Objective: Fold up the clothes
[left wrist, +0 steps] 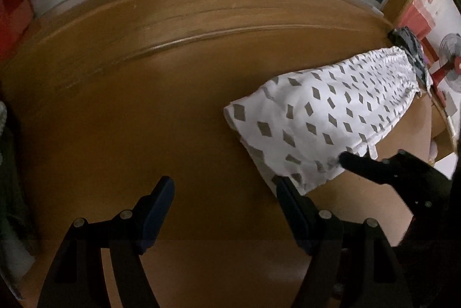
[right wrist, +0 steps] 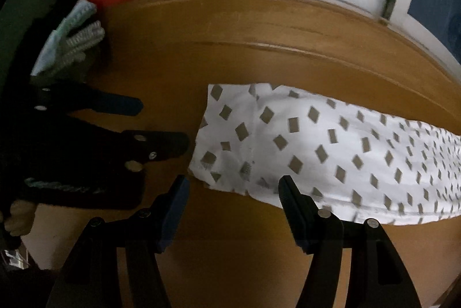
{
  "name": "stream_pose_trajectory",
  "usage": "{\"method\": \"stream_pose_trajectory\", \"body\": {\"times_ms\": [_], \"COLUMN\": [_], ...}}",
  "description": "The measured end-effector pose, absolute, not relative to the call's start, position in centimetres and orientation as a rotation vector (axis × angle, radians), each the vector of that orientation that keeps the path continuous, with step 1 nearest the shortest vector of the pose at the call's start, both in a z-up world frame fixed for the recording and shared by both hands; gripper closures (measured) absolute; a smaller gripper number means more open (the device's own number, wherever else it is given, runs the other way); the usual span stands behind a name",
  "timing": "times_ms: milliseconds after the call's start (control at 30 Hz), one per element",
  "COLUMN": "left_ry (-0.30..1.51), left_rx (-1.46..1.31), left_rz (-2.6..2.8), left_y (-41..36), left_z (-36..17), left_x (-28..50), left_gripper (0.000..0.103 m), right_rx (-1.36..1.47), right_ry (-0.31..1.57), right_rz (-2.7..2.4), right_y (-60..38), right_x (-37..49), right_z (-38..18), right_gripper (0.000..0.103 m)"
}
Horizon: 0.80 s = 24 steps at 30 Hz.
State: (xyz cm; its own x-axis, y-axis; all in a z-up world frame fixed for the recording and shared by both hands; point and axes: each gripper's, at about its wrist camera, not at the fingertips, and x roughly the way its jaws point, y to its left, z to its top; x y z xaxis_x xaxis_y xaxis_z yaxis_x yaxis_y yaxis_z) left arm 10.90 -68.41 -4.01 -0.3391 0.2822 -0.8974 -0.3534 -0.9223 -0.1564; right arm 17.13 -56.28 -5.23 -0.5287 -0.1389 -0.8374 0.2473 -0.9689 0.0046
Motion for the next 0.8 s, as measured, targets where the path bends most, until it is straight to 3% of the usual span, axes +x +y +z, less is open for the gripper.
{"method": "stream_pose_trajectory", "body": {"times_ms": [133, 200, 267, 367, 600, 800], "left_ry": [0.097, 0.077, 0.059, 0.058, 0.039, 0.071], "left_rx": [-1.516, -1.518, -1.52, -1.524, -1.526, -1.449], "left_rz": [2.302, 2.305, 2.309, 2.326, 2.345, 2.333], "left_y": [-68.9, -69.1, -69.2, -69.4, -69.7, -67.7], "left_z": [-4.4, -4.3, -4.2, -4.3, -3.3, -1.8], "left_x": [10.9, 11.0, 11.1, 11.4, 12.5, 12.1], "left_gripper": [0.032, 0.032, 0.032, 0.032, 0.032, 0.032], "right_rx": [1.424, 1.424, 1.425, 1.434, 1.401, 1.375], "right_ry": [0.164, 0.182, 0.192, 0.063, -0.447, -0.57], "right_rz": [-2.567, -2.578, -2.592, -2.567, -2.413, -2.446], "right_y": [-56.3, -56.2, -56.0, -55.2, -50.7, -47.4], "right_x": [16.4, 16.5, 16.8, 17.5, 17.5, 18.5], "right_z": [-6.0, -6.0, -6.0, -5.9, -5.5, -5.0], "right_gripper": [0.04, 0.051, 0.07, 0.085, 0.089, 0.097]}}
